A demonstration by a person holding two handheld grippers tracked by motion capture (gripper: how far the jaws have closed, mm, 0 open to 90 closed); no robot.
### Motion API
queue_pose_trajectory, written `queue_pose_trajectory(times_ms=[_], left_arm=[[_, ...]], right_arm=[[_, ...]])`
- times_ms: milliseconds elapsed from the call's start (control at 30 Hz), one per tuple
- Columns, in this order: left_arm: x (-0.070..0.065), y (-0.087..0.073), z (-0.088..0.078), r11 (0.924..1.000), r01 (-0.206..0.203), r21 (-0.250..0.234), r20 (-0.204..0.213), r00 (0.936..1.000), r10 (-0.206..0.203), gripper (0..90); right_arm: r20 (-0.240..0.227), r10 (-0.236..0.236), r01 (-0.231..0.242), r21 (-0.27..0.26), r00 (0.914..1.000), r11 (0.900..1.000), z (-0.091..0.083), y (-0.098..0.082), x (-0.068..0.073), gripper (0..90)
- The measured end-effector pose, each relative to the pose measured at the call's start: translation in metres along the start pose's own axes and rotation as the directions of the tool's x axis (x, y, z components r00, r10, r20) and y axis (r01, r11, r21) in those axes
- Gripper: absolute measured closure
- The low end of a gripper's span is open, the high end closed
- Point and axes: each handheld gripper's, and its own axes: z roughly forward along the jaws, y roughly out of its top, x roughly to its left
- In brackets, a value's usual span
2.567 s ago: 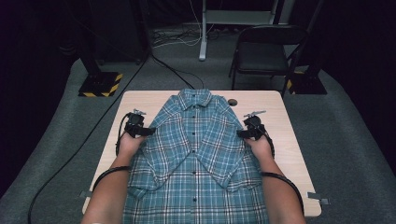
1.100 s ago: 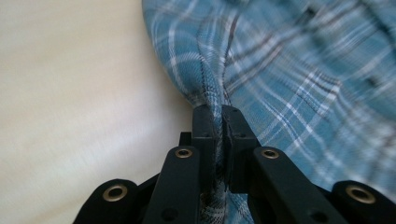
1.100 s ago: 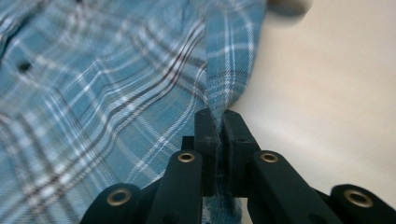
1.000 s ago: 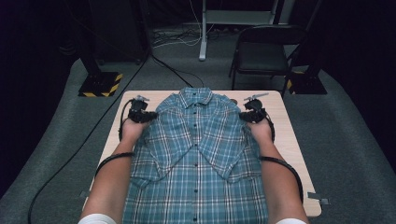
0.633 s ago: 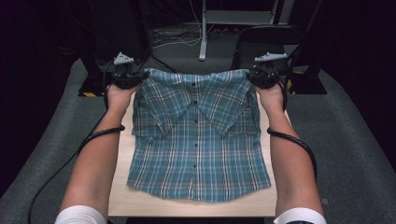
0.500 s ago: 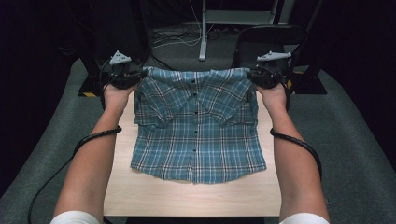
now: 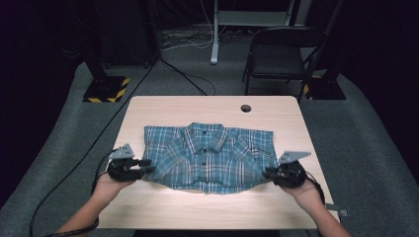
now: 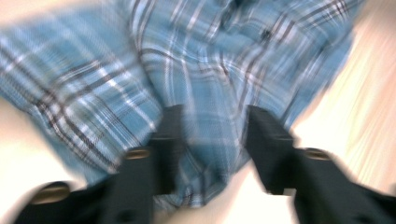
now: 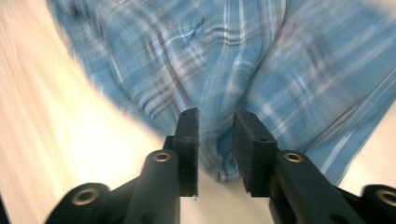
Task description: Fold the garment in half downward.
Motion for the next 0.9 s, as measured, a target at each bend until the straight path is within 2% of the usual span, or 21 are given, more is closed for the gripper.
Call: queue_pose_trajectory(times_ms=[33, 100, 200, 267, 300, 367, 400, 500, 567, 600, 633, 700, 733, 800, 900], left_arm=[[0.0, -0.001, 0.0, 1.0, 0.003, 0.006, -0.013, 0.9999, -0.003, 49.9], [-0.002, 0.005, 0.002, 1.0, -0.007, 0.006, -0.051, 0.9987, 0.008, 42.1], [-0.002, 0.022, 0.013, 0.9994, -0.034, 0.01, -0.086, 0.9957, 0.035, 35.4], [0.001, 0.033, 0.027, 0.9984, -0.055, 0.014, -0.11, 0.9924, 0.056, 33.8], [0.004, 0.037, 0.037, 0.9981, -0.056, 0.025, -0.123, 0.9906, 0.059, 33.0], [0.011, 0.045, 0.058, 0.9966, -0.063, 0.052, -0.18, 0.9811, 0.072, 29.8], [0.015, 0.047, 0.068, 0.9972, -0.054, 0.052, -0.19, 0.9796, 0.063, 30.0], [0.024, 0.05, 0.095, 0.9971, -0.036, 0.067, -0.223, 0.9736, 0.05, 25.2], [0.028, 0.046, 0.109, 0.9952, -0.034, 0.092, -0.214, 0.9754, 0.053, 23.1], [0.028, 0.042, 0.114, 0.994, -0.029, 0.105, -0.208, 0.9768, 0.05, 21.7], [0.029, 0.037, 0.115, 0.9963, -0.02, 0.084, -0.192, 0.9808, 0.036, 21.3], [0.033, 0.027, 0.113, 0.9985, 0.046, 0.027, -0.153, 0.9873, -0.042, 21.3], [0.033, 0.024, 0.11, 0.9988, 0.046, 0.015, -0.149, 0.9879, -0.043, 21.8], [0.028, 0.019, 0.105, 0.9992, 0.034, 0.02, -0.149, 0.9883, -0.031, 23.8], [0.012, 0.011, 0.097, 0.9988, 0.033, 0.036, -0.149, 0.9884, -0.028, 24.1]], right_arm=[[0.011, 0.005, -0.005, 0.015, 0.9999, 1.0, 0.002, -0.006, 0.001, 66.1], [0.036, 0.022, -0.022, -0.01, 0.9991, 1.0, 0.0, -0.007, 0.0, 62.8], [0.064, 0.042, -0.039, -0.053, 0.9971, 0.998, 0.001, 0.008, -0.004, 57.2], [0.06, 0.061, -0.057, -0.074, 0.9963, 0.996, 0.01, 0.02, -0.008, 54.1], [0.065, 0.063, -0.058, -0.079, 0.9959, 0.995, 0.017, 0.026, -0.011, 52.0], [0.078, 0.07, -0.064, -0.072, 0.9945, 0.995, 0.035, 0.036, -0.017, 48.7], [0.085, 0.077, -0.072, -0.064, 0.9934, 0.995, 0.045, 0.04, -0.022, 46.6], [0.126, 0.082, -0.082, -0.006, 0.9887, 0.997, 0.076, 0.044, -0.032, 47.0], [0.123, 0.103, -0.107, 0.027, 0.987, 0.994, 0.091, 0.038, -0.036, 48.0], [0.123, 0.099, -0.103, 0.029, 0.9875, 0.994, 0.096, 0.034, -0.037, 48.2], [0.118, 0.101, -0.101, -0.008, 0.9878, 0.995, 0.096, 0.029, -0.037, 48.3], [0.106, 0.116, -0.114, -0.031, 0.9876, 0.993, 0.093, 0.024, -0.038, 48.2], [0.105, 0.106, -0.104, -0.028, 0.9888, 0.994, 0.091, 0.022, -0.037, 48.2], [0.101, 0.081, -0.08, -0.016, 0.9915, 0.997, 0.088, 0.019, -0.033, 48.2], [0.093, 0.058, -0.058, -0.004, 0.994, 0.998, 0.082, 0.013, -0.026, 48.2]])
